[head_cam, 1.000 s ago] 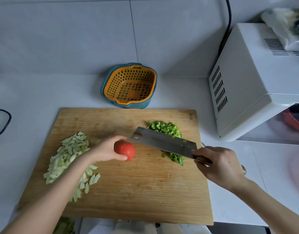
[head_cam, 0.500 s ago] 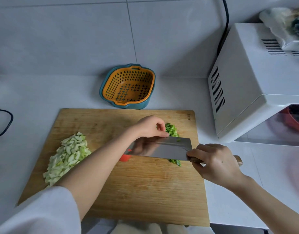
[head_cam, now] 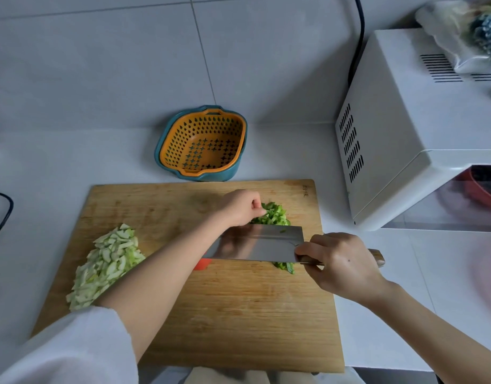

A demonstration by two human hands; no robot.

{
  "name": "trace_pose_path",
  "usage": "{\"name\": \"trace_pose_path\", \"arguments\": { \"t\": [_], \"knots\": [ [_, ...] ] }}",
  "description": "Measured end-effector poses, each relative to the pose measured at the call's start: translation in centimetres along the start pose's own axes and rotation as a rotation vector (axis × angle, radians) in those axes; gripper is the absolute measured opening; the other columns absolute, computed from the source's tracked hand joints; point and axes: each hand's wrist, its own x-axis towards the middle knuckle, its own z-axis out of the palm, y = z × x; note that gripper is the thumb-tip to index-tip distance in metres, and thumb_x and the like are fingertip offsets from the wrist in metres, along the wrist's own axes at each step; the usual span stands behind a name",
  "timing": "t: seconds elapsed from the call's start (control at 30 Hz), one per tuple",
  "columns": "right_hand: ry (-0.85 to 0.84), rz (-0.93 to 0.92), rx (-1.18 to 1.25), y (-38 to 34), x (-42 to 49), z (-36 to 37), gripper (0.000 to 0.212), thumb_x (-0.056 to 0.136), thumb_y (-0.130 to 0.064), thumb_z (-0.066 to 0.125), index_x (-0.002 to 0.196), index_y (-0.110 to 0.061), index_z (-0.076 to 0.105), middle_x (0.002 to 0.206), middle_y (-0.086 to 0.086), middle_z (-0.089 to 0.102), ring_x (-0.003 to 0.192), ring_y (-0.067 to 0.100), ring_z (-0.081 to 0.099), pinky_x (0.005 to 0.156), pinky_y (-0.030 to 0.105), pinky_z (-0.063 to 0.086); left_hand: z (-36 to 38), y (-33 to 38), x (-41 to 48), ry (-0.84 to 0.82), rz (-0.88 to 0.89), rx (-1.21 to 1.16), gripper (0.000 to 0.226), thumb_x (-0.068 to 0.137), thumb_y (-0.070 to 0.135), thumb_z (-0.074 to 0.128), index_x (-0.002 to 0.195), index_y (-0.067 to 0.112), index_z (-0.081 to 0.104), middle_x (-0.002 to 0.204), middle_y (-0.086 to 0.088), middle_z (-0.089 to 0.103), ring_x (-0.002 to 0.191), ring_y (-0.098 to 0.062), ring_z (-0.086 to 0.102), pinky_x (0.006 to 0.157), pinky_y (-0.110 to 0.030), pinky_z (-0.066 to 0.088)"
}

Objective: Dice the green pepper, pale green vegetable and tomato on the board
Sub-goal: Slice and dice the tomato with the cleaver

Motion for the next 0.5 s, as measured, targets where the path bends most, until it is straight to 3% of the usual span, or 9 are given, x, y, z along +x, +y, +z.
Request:
{"name": "trace_pose_path", "arguments": {
  "t": [0.07, 0.13, 0.2, 0.33, 0.5],
  "knots": [
    [-0.003, 0.001, 0.006, 0.0, 0.2, 0.1, 0.018, 0.061, -0.01, 0.063, 0.074, -0.023, 0.065, 0.055, -0.007, 0.055, 0.043, 0.019, 0.048, 0.04, 0.023, 0.04, 0.2, 0.5, -0.2, -0.013, 0.044, -0.098, 0.023, 0.084, 0.049, 0.061, 0.075, 0.028, 0.055, 0.086, 0.009, 0.063, 0.085, -0.016, 0.06, 0.079, -0.037, 0.05],
    [-0.014, 0.001, 0.007, -0.1, 0.4, 0.1, 0.018, 0.06, -0.011, 0.064, 0.073, -0.022, 0.065, 0.055, -0.006, 0.054, 0.043, 0.02, 0.048, 0.04, 0.023, 0.041, 0.2, 1.6, -0.9, -0.129, 0.104, -0.17, 0.032, 0.075, 0.059, 0.064, 0.079, 0.028, 0.055, 0.088, 0.01, 0.061, 0.084, -0.012, 0.058, 0.077, -0.034, 0.049],
    [-0.021, -0.01, 0.004, -0.1, 0.6, 0.3, 0.017, 0.061, -0.011, 0.063, 0.074, -0.022, 0.066, 0.055, -0.006, 0.054, 0.044, 0.02, 0.049, 0.04, 0.023, 0.041, 0.3, 2.3, -1.6, -0.187, 0.131, -0.133, 0.04, 0.071, 0.06, 0.067, 0.086, 0.025, 0.055, 0.089, 0.008, 0.06, 0.081, -0.012, 0.055, 0.072, -0.031, 0.046],
    [-0.034, -0.001, 0.035, -0.3, 0.4, 0.5, 0.016, 0.064, -0.014, 0.064, 0.078, -0.022, 0.066, 0.058, -0.007, 0.058, 0.047, 0.018, 0.053, 0.042, 0.024, 0.043, 0.2, 0.7, -1.3, 0.025, 0.094, 0.135, 0.019, 0.087, 0.036, 0.062, 0.095, 0.021, 0.054, 0.093, 0.005, 0.06, 0.087, -0.017, 0.057, 0.073, -0.032, 0.046],
    [-0.007, 0.055, 0.126, -0.9, 0.2, 0.0, 0.015, 0.066, -0.021, 0.069, 0.081, -0.022, 0.068, 0.063, -0.012, 0.064, 0.049, 0.011, 0.057, 0.046, 0.018, 0.043, -3.7, -3.4, -1.9, 0.179, -0.066, -0.234, 0.006, 0.093, 0.018, 0.054, 0.098, 0.016, 0.058, 0.101, 0.004, 0.059, 0.093, -0.011, 0.054, 0.082, -0.026, 0.045]
  ]
}}
